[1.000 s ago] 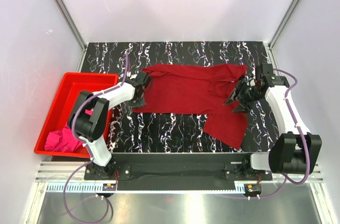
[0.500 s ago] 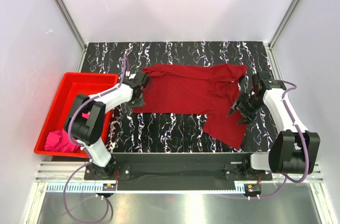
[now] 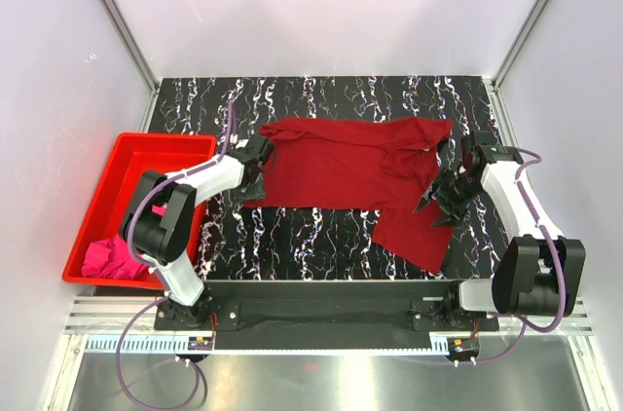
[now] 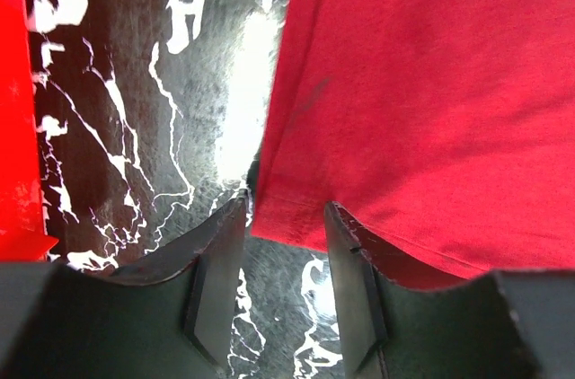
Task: Fold and stack the t-shirts
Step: Flatten the tshirt out
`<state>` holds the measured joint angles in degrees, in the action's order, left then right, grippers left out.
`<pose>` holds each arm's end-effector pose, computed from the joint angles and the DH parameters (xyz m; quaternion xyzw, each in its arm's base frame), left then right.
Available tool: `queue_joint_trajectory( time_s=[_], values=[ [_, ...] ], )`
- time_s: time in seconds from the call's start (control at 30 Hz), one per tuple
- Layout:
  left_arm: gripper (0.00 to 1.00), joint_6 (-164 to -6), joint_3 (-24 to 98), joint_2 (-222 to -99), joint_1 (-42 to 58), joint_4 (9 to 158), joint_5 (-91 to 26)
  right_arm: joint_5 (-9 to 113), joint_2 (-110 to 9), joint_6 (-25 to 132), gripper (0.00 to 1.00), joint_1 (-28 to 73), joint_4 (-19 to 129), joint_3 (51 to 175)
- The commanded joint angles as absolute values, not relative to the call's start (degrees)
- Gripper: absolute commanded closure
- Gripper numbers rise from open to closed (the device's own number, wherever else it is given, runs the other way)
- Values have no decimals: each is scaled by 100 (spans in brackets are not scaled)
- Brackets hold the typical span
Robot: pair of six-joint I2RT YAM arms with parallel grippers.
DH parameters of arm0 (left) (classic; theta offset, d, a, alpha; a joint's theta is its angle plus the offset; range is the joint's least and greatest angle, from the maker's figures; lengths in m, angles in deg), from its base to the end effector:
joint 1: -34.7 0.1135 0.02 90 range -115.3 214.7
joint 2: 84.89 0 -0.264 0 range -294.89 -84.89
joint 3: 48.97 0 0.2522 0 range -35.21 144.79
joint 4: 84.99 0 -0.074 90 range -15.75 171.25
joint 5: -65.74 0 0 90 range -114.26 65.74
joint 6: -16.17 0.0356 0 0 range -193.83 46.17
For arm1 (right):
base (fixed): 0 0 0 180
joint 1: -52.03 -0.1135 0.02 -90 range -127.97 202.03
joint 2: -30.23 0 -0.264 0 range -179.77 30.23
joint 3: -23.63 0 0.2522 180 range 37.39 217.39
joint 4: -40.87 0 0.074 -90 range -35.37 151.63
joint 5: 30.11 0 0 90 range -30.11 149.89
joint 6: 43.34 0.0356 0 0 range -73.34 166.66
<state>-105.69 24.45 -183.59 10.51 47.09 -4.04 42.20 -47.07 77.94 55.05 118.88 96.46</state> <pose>0.2961 -0.1195 0.1639 -0.0907 0.9700 0.0857 0.2085 0.2278 -0.0012 0.2444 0.2811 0.9451 0.1646 0.0254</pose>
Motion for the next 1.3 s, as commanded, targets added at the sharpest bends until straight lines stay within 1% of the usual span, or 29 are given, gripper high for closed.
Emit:
queue_joint_trajectory(
  time_s=[0.0, 0.07, 0.1, 0.2, 0.23, 0.3, 0.33, 0.37, 0.4, 0.67, 0.77, 0.83, 0.87, 0.93, 1.03, 1.1, 1.17, 1.27],
  values=[
    [55, -10670, 2219, -18429, 1167, 4907, -273, 4091, -4720, 7698, 39, 5493, 11826, 9610],
    [58, -10679, 2148, -18482, 1185, 5013, -361, 4100, -4712, 7698, 39, 5493, 11818, 9584],
    [64, -10688, 2148, -18517, 1193, 5004, -309, 4091, -4729, 7689, 39, 5493, 11818, 9601],
    [71, -10662, 2174, -18509, 1211, 5048, -343, 4109, -4773, 7654, 39, 5493, 11818, 9593],
    [76, -10670, 2183, -18500, 1211, 5040, -335, 4109, -4791, 7645, 39, 5493, 11809, 9575],
    [82, -10653, 2218, -18500, 1220, 5013, -343, 4152, -4817, 7663, 39, 5493, 11826, 9566],
    [91, -10627, 2244, -18509, 1220, 5004, -361, 4222, -4835, 7663, 39, 5493, 11835, 9566],
    [97, -10618, 2262, -18500, 1220, 4978, -370, 4266, -4835, 7689, 39, 5493, 11844, 9592],
    [100, -10618, 2305, -18491, 1220, 4943, -378, 4328, -4835, 7689, 39, 5493, 11861, 9601],
    [100, -10504, 2700, -18087, 1185, 4601, -344, 4513, -5317, 7847, 39, 5607, 11555, 9339],
    [100, -10477, 2912, -17876, 1097, 4293, -159, 4504, -5493, 8013, 45, 5616, 11186, 9162],
    [100, -10442, 2947, -17710, 1062, 4231, -185, 4556, -5722, 8067, 60, 5607, 10879, 9127],
    [100, -10450, 2948, -17665, 1027, 4196, -185, 4592, -5827, 8093, 64, 5616, 10790, 9127],
    [100, -10468, 2956, -17551, 1009, 4135, -229, 4671, -6152, 8102, 70, 5616, 10597, 9214],
    [100, -10538, 2877, -17358, 1000, 4152, -264, 4750, -6574, 8120, 74, 5607, 10105, 9450],
    [100, -10547, 2877, -17305, 991, 4134, -212, 4803, -6968, 8094, 75, 5520, 9999, 9653],
    [100, -10521, 2973, -17313, 1000, 4134, -185, 5118, -7485, 7997, 75, 5284, 9998, 10083],
    [100, -10521, 3088, -17322, 1009, 4126, -159, 5172, -7945, 8136, 75, 4975, 9981, 10689]
  ],
)
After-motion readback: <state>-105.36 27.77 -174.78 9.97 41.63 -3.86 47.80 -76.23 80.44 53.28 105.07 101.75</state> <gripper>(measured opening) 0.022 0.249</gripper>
